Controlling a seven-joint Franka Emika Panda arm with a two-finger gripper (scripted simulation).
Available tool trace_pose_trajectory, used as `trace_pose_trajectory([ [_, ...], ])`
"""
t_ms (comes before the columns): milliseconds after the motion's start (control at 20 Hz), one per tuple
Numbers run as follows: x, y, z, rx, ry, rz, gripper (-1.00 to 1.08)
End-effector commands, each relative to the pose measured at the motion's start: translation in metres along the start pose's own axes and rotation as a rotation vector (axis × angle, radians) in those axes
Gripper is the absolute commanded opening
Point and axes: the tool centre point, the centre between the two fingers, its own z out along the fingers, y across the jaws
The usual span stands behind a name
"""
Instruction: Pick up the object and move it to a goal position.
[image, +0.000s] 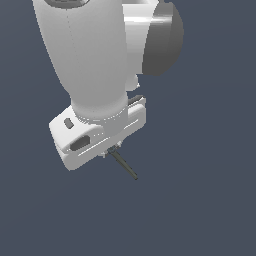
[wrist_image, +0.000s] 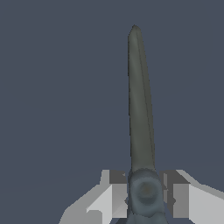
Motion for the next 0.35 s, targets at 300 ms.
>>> trace_pose_trajectory([
  [300,0.0019,0.0036,-0.0049,-0.001,0.0,0.0,-1.0],
])
